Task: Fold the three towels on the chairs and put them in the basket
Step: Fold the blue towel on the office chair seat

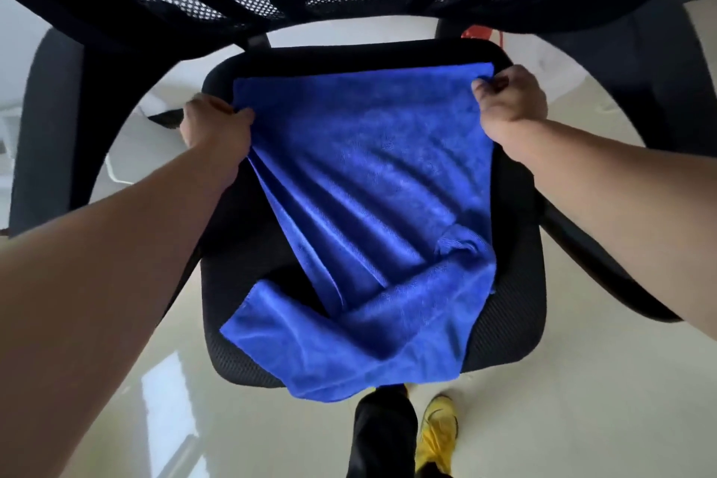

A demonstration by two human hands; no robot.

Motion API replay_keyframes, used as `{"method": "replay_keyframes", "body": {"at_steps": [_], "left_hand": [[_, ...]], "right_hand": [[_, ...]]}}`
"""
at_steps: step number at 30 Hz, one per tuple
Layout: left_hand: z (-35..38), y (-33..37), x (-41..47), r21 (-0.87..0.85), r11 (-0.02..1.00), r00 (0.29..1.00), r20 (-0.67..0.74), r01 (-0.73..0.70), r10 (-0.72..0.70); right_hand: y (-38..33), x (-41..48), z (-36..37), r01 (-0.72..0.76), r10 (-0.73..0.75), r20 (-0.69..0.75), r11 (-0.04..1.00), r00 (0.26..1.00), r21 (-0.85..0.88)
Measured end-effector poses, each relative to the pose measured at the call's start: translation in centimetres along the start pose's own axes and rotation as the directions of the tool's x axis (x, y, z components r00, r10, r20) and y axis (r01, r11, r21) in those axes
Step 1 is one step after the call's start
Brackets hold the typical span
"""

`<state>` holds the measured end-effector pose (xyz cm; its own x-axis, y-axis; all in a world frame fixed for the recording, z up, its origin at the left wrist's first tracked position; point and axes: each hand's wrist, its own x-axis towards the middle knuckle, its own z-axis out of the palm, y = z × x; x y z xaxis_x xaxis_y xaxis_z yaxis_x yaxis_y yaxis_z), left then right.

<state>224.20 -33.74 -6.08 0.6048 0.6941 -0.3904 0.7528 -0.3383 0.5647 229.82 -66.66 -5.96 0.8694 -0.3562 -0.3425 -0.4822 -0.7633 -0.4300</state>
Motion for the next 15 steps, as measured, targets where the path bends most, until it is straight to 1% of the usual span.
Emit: {"method": "replay_keyframes", "body": {"at_steps": [2,4,7,9,10,12,13,14,15], "left_hand": [[-0.7,-0.2,-1.4,0.006,1.000,1.000,0.009,-0.013,0.013],[-1.4,-1.2,-3.4,0.004,1.000,1.000,-0.021,-0.001,0.001],[-3.1,-3.9,-8.5,0.055,0.997,0.998,-0.049,0.051,-0.049],[-4.3,-6.7,-12.0,0.118,0.990,0.997,-0.001,0.078,-0.079],[-4.8,-8.3,-13.6,0.169,0.982,0.995,0.041,0.081,-0.089],[-5.5,-11.5,-16.5,0.300,0.951,0.986,0.121,0.073,-0.113],[-5.7,-12.8,-17.6,0.346,0.936,0.981,0.149,0.064,-0.122],[-5.9,-13.9,-18.7,0.373,0.926,0.978,0.169,0.054,-0.125],[-6.0,-14.6,-19.5,0.393,0.918,0.975,0.185,0.045,-0.127]], "right_hand": [[-0.3,-1.1,-0.6,0.001,-0.006,0.059,0.997,0.998,0.083],[0.2,-2.7,-1.0,-0.026,0.015,0.070,0.987,0.997,0.159],[3.0,-7.4,-2.0,-0.026,0.035,-0.042,0.979,0.999,0.201],[6.4,-11.9,-2.5,-0.077,0.090,-0.064,0.981,0.994,0.178],[8.3,-14.4,-2.4,-0.131,0.139,-0.040,0.977,0.989,0.169],[11.5,-19.9,-2.4,-0.256,0.246,0.079,0.953,0.966,0.162],[12.8,-22.4,-2.1,-0.318,0.295,0.156,0.937,0.943,0.144],[14.1,-24.8,-1.6,-0.362,0.331,0.249,0.928,0.910,0.090],[14.8,-26.7,-1.2,-0.395,0.363,0.357,0.918,0.861,0.020]]}}
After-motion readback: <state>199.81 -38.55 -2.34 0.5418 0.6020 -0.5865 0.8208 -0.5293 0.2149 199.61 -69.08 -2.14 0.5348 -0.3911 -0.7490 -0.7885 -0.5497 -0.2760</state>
